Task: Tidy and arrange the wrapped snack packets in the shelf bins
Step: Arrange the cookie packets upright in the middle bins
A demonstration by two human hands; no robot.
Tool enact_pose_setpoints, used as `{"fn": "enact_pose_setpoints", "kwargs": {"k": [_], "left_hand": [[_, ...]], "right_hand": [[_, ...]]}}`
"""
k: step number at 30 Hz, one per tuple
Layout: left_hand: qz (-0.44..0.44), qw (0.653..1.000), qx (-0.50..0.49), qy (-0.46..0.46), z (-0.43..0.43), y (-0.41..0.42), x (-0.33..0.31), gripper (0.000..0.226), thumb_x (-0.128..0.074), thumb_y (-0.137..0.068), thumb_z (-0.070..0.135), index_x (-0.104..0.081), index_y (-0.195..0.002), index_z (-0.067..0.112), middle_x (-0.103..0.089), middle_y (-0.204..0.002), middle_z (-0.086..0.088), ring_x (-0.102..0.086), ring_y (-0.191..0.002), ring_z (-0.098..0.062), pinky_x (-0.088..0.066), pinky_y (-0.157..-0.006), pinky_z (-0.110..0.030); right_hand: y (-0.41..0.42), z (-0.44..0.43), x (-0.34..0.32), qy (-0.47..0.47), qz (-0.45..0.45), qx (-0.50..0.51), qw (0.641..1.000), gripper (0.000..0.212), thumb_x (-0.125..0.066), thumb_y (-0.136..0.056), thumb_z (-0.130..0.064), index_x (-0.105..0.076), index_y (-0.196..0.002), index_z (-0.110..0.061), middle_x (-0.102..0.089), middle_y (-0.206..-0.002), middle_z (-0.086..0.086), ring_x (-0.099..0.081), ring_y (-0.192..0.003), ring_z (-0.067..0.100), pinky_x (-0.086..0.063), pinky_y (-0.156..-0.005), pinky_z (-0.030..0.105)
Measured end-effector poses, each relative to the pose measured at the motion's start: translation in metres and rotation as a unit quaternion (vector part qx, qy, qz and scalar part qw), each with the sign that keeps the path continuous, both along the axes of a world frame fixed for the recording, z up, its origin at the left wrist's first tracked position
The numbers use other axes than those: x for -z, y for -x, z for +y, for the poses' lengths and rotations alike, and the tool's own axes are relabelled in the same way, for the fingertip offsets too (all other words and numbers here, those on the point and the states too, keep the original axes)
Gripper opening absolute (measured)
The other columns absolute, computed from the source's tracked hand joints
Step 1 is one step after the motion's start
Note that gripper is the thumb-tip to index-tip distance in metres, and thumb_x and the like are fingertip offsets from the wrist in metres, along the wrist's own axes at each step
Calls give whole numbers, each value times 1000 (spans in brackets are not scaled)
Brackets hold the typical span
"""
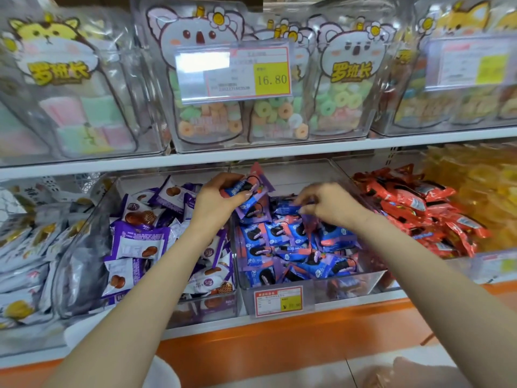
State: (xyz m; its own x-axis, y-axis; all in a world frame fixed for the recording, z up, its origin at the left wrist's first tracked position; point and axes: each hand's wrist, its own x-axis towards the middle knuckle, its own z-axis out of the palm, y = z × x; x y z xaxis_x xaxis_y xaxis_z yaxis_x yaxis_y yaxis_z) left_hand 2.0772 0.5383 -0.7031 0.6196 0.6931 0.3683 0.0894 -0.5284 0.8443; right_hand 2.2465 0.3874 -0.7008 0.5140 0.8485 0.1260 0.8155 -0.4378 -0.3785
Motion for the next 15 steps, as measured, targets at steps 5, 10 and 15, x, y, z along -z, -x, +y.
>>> {"fn": "enact_pose_setpoints", "kwargs": {"k": [5,10,15], "left_hand": [[3,1000,-3,5,6,14,-1,34,-71,-81,10,-62,-113,12,-62,-106,3,-55,-98,-7,-39,-72,1],[5,1000,14,7,12,31,-5,32,-69,-83,15,-62,-114,17,-63,-105,7,-58,-98,-8,-47,-86,-17],[1,1000,26,2,15,41,-6,30,-68,-84,12,-61,-112,18,-61,-99,14,-54,-82,19,-38,-76,0]], "right_hand": [[29,30,35,114,146,-90,979,27,-70,-85,-22,-68,-110,-11,-68,-108,4,-59,-94,11,-43,-83,21],[29,49,66,234,82,-77,966,38,-65,-85,-45,-67,-107,-14,-65,-112,2,-59,-104,21,-47,-91,36],[30,52,67,195,194,-81,958,23,-77,-77,-25,-60,-86,-14,-62,-84,-3,-59,-88,16,-46,-84,33]]}}
